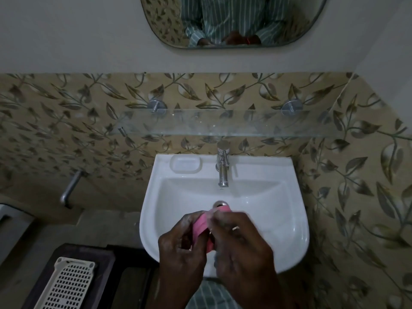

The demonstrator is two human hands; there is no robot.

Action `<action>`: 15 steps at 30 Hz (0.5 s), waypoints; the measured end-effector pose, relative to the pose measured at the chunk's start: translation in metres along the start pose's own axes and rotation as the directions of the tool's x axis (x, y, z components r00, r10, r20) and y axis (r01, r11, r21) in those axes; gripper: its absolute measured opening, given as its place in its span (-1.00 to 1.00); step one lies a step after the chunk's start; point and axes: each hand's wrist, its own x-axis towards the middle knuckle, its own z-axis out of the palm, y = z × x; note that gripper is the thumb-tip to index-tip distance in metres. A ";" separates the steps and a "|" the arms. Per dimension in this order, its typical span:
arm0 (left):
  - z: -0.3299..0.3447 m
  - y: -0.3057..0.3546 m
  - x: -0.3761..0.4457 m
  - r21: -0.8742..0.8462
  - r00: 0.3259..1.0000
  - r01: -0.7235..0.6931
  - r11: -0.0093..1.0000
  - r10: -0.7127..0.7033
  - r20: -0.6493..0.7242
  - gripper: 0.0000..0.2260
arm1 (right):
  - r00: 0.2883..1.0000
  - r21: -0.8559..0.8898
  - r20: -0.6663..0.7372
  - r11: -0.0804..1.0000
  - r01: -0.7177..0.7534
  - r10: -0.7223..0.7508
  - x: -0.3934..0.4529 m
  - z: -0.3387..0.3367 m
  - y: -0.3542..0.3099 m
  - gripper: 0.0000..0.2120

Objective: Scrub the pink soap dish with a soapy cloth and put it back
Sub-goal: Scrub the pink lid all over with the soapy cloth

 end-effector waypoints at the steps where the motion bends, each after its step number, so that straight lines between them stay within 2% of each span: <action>1: -0.002 0.000 0.000 -0.016 1.000 -0.018 1.000 0.018 0.010 -0.59 | 0.996 -0.042 0.032 0.996 0.082 -0.081 0.000 0.005 -0.005 -0.72; 3: -0.008 -0.002 0.004 -0.040 0.999 -0.034 0.999 0.034 0.011 -0.61 | 0.981 -0.114 0.048 0.975 0.192 -0.187 0.001 0.013 -0.007 -0.75; 4: -0.011 -0.003 0.006 -0.067 1.000 -0.015 0.998 0.016 0.003 -0.63 | 0.980 -0.116 0.027 0.973 0.197 -0.195 0.004 0.016 -0.008 -0.77; 6: -0.017 -0.003 0.010 -0.142 0.998 0.042 0.989 -0.047 -0.037 -0.64 | 0.994 -0.048 -0.039 0.994 0.102 -0.104 0.013 0.018 -0.009 -0.77; 8: -0.024 -0.004 0.017 -0.144 0.993 0.009 0.989 -0.026 -0.117 -0.67 | 0.994 0.011 -0.085 0.998 -0.064 0.065 0.020 0.023 -0.008 -0.74; 11: -0.036 -0.004 0.029 -0.177 0.976 -0.044 0.983 0.005 -0.217 -0.72 | 0.948 0.107 -0.103 0.951 -0.291 0.301 0.024 0.039 -0.012 -0.62; 13: -0.043 -0.005 0.032 -0.206 0.982 -0.067 0.976 0.029 -0.186 -0.80 | 0.928 0.120 -0.114 0.932 -0.342 0.355 0.027 0.046 -0.013 -0.61; 15: -0.053 -0.010 0.032 -0.211 0.994 -0.060 0.976 0.040 -0.101 -0.77 | 0.949 0.037 -0.122 0.957 -0.288 0.290 0.032 0.049 -0.012 -0.63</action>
